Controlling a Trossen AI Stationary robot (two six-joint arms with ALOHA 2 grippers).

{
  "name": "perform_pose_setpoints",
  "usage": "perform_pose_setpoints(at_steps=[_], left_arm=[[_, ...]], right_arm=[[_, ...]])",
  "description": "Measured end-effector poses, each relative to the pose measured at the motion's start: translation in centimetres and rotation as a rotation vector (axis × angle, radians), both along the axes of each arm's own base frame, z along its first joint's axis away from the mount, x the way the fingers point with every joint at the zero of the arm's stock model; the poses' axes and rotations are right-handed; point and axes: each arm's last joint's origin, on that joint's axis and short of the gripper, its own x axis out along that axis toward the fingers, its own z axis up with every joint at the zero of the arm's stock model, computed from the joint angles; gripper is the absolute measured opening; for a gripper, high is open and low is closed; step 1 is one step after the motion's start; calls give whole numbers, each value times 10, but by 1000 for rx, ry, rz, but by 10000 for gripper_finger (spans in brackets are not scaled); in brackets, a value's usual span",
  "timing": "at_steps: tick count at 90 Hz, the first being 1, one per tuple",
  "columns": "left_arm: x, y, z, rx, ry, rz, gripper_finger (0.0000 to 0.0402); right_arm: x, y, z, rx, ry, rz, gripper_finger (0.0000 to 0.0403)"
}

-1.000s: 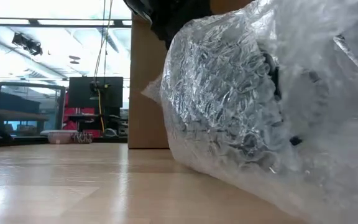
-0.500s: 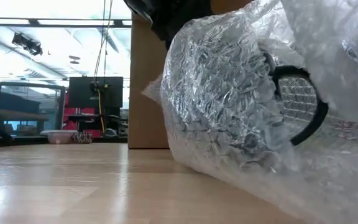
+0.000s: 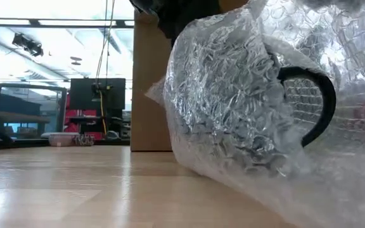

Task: Wrap mug
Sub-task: Wrap the black mug with the bubble wrap

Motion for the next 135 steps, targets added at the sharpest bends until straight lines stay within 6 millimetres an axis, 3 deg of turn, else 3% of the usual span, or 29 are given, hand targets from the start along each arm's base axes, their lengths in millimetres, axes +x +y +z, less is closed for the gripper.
perform_pose_setpoints(at_steps=[35, 73, 88, 107, 135], left_arm=[[-4, 4, 3, 92, 13, 65, 0], [-10, 0, 43, 345, 119, 201, 0], [-26, -8, 55, 411, 147, 256, 0], [-49, -19, 59, 331, 138, 294, 0], [-49, -49, 62, 296, 18, 172, 0]], right_arm=[[32, -19, -3, -1, -48, -34, 171], [43, -39, -9, -25, -17, -94, 171], [48, -48, -9, -27, -10, -118, 171], [54, -64, -14, -3, 60, -142, 156], [55, -84, -22, -44, 200, -155, 124]])
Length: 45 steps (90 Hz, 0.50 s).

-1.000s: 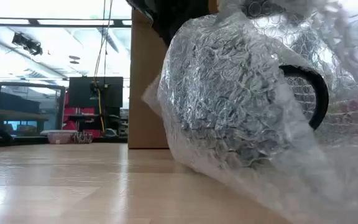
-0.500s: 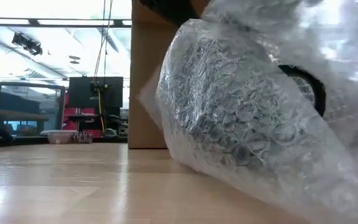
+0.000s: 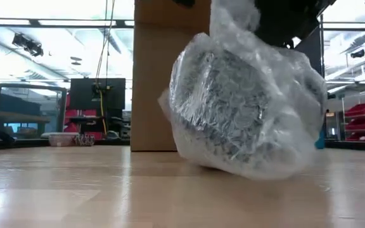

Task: Wrap mug
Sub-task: Wrap the black mug with the bubble wrap

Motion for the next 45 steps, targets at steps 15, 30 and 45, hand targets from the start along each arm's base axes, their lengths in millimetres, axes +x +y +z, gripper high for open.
perform_pose_setpoints(at_steps=[15, 30, 45], left_arm=[[11, -9, -5, -53, -23, -107, 0], [37, -1, -35, -106, 26, -142, 0], [52, 17, -55, -103, 77, -76, 0]], right_arm=[[3, -4, 0, -27, 33, 79, 122], [7, -12, 0, -17, 60, 124, 122], [7, -14, -1, -2, 76, 138, 122]])
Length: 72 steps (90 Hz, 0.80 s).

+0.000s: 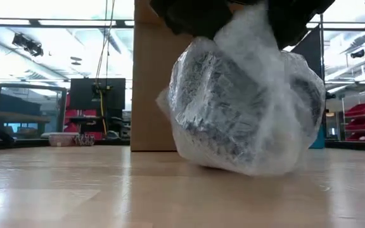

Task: Wrap mug
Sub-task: Wrap the black mug with the bubble wrap

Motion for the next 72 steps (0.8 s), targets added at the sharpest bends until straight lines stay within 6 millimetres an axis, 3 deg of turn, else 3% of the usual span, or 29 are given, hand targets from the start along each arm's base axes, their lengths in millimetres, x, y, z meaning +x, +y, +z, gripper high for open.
perform_pose_setpoints(at_steps=[26, 46, 72], left_arm=[[-6, 6, 19, 16, -26, 1, 0], [-1, 30, -4, -1, 50, 20, 0], [-1, 32, -4, -20, 62, -25, 0]], right_arm=[[-9, 15, -2, -36, 33, 105, 122], [-9, 15, -2, -75, 25, 140, 122], [-2, 2, -2, -60, 31, 103, 122]])
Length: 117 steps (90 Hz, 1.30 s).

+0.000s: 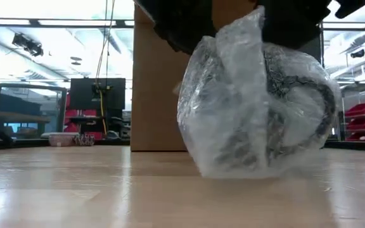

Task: Wrap mug
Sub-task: Wrap the black mug with the bubble wrap

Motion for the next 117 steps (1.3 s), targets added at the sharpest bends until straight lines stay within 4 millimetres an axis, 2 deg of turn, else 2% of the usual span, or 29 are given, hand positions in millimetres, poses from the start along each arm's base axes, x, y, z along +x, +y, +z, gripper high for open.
perform_pose_setpoints(at_steps=[21, 70, 81, 91, 102, 117], left_arm=[[-14, -16, 20, 31, -52, -4, 0], [-45, -70, 31, 116, -155, 5, 0], [-45, -79, 41, 102, -199, -26, 0], [-44, -84, 43, 21, -202, -92, 0], [-33, -88, 33, -79, -206, -149, 0], [-18, -87, 14, -87, -223, -115, 0]], right_arm=[[3, -8, 0, 61, 1, -80, 121], [3, -11, -1, 93, 28, -95, 121], [4, -13, -2, 94, 29, -100, 121], [5, -15, -2, 82, 30, -91, 121], [7, -16, 0, 76, 30, -91, 121], [11, -17, 6, 65, 15, -85, 121]])
